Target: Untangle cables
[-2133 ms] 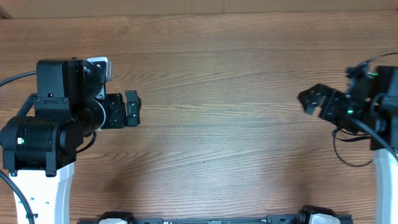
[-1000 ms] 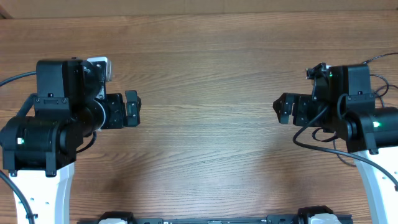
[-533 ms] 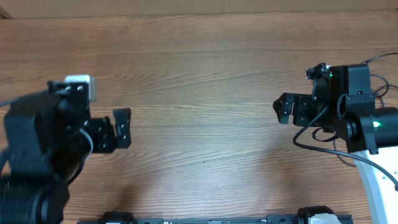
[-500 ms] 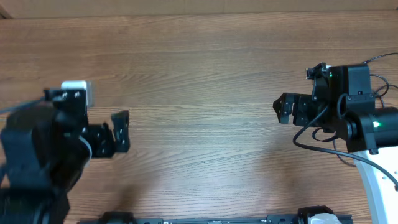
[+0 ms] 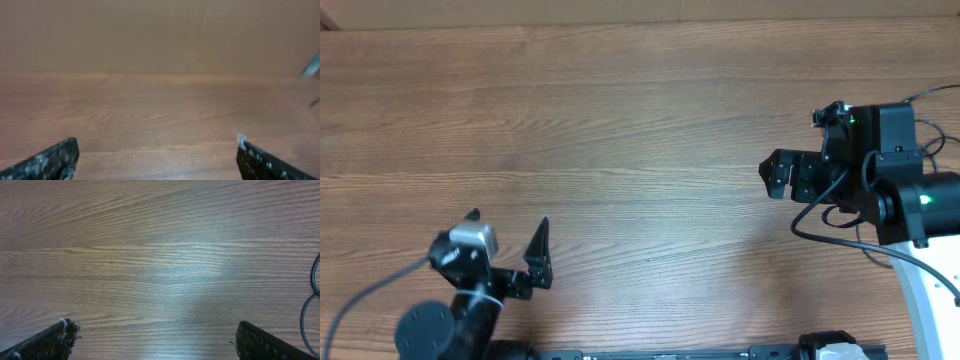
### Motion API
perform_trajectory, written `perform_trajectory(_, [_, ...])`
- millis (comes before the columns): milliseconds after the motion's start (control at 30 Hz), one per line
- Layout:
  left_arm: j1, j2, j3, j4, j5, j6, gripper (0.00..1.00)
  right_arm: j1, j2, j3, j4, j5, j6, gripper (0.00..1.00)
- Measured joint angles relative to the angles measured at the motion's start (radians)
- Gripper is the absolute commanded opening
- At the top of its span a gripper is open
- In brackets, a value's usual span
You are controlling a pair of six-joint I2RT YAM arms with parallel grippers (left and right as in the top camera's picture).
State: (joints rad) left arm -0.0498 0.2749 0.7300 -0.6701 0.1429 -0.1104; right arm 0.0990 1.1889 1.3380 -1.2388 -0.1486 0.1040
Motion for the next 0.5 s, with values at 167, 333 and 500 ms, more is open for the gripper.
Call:
perform_trajectory(167, [0.0,-0.238,-0.263,0.253,0.008,-0.056,1.0,0.0,0.0,0.0,0.0,-0.001,0.0,1.0])
perform_trajectory(333, [-0.001,-0.257,-0.388,0.417,0.003,-0.087,1.0,0.0,0.001,0.0,0.001,0.0,0.0,1.0])
perform_trajectory(500, [-0.003,-0.258,-0.472,0.575,-0.044,-0.1,1.0,0.0,0.001,0.0,0.0,0.0,0.0,1.0])
